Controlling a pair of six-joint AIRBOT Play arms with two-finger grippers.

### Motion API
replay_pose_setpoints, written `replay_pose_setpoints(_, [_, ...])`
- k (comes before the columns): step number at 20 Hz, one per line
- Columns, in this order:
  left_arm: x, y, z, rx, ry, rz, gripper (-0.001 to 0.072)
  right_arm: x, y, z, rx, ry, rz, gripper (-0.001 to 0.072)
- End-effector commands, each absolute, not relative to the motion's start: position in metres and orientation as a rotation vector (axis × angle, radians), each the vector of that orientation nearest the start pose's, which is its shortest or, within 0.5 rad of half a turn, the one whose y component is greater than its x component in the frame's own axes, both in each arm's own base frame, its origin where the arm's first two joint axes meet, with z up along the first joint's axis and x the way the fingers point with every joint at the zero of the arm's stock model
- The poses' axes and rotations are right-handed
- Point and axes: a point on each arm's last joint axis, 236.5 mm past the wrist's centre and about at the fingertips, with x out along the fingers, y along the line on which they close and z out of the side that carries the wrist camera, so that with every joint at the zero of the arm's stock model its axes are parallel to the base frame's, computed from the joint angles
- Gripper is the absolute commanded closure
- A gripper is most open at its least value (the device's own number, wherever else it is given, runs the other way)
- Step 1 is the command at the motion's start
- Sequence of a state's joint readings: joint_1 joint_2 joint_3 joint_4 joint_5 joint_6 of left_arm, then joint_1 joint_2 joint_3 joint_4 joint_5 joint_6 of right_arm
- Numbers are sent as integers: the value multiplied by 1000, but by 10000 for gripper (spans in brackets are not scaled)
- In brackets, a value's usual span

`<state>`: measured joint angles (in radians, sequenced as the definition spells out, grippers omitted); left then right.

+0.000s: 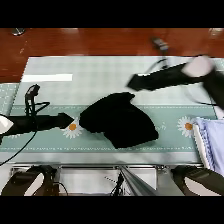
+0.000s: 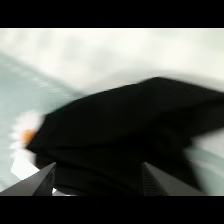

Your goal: Fold the shirts.

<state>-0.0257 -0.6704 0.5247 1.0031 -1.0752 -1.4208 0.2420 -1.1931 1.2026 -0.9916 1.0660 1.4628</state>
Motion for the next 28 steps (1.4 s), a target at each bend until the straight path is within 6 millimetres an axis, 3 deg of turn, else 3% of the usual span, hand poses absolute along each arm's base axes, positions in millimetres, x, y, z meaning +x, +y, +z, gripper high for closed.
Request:
replay_pose_setpoints(1, [217, -124, -15, -421, 1260, -401, 6, 342, 38, 96, 179, 1117, 192, 94])
replay_pose_setpoints(2, [214, -130, -26, -471, 1284, -399, 6, 327, 7, 88, 230, 1115, 101, 95])
replay_pose_setpoints(4, [217, -134, -51, -557, 1304, -366, 6, 293, -9, 58, 392, 1136, 25, 94])
replay_pose_setpoints(7, [220, -164, -67, -651, 1327, -463, 7, 242, 27, 7, 621, 1230, 77, 95])
replay_pose_setpoints(9, [212, -183, -81, -698, 1407, -489, 7, 222, 52, -15, 702, 1266, 136, 95])
replay_pose_setpoints(11, [210, -207, -87, -717, 1422, -557, 7, 206, 61, -34, 731, 1313, 146, 95])
replay_pose_setpoints(14, [222, -240, -84, -742, 1356, -636, 7, 196, 65, -45, 742, 1347, 148, 95])
replay_pose_setpoints(17, [237, -253, -86, -708, 1328, -634, 13, 189, 70, -50, 763, 1373, 159, 95])
replay_pose_setpoints(18, [243, -255, -82, -707, 1319, -640, 159, 182, 74, -54, 776, 1400, 167, 95])
replay_pose_setpoints(19, [249, -258, -78, -704, 1304, -649, 592, 176, 80, -58, 801, 1420, 174, 95])
replay_pose_setpoints(20, [255, -259, -73, -690, 1281, -665, 680, 173, 89, -60, 853, 1423, 192, 95])
replay_pose_setpoints(22, [265, -263, -62, -677, 1246, -690, 678, 174, 105, -59, 925, 1398, 246, 95])
replay_pose_setpoints(28, [272, -266, -55, -676, 1226, -699, 678, 177, 110, -62, 904, 1380, 262, 95])
